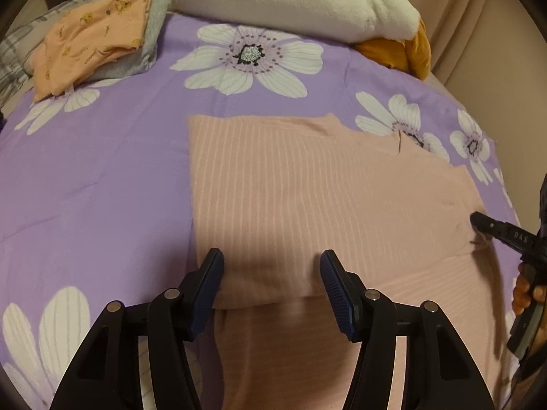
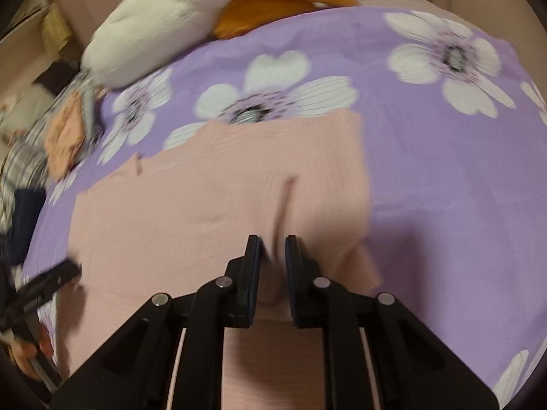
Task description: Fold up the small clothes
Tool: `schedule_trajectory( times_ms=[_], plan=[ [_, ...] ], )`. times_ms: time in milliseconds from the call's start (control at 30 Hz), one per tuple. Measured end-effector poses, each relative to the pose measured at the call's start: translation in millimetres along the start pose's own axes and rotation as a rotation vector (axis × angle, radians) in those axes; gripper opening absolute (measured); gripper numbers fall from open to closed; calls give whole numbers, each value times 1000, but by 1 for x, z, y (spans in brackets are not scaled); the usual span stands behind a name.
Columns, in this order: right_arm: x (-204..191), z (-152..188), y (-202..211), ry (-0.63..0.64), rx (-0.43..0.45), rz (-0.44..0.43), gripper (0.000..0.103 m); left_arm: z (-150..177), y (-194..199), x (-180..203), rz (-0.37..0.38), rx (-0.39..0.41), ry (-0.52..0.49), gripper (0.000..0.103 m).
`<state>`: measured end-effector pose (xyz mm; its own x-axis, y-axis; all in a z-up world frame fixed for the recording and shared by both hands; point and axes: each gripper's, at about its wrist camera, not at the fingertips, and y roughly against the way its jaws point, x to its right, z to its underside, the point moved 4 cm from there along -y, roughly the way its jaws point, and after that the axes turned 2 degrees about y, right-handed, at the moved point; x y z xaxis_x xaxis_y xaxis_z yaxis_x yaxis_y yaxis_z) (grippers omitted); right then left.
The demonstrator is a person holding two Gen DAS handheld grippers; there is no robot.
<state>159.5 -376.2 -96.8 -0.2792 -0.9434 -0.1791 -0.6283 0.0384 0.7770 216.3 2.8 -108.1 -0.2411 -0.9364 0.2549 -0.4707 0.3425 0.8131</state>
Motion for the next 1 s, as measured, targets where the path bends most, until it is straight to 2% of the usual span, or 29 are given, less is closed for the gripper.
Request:
schedule_trajectory(
  times_ms=[133,167,233,467,667,867,1000],
  plan=[
    [19,-1,23,-49,30,24,17,4,20,-12,-12,25,33,60],
    [22,1,27,-54,33,26,23,7,25,-16,-1,24,51,60],
    [29,8,42,-68,39,19,34,15,36,-26,26,20,96,60],
    [52,60,78,-118,10,-64,50,57,60,-41,177,-42,220,61],
    [67,103,92,-178,-33,-113,51,93,66,-37,284,-100,266,61],
    [73,141,104,-260,-64,-232,51,122,77,-31,408,-117,316,61],
    [66,164,113,-266,-96,-315,51,143,90,-27,450,-122,314,61]
  ],
)
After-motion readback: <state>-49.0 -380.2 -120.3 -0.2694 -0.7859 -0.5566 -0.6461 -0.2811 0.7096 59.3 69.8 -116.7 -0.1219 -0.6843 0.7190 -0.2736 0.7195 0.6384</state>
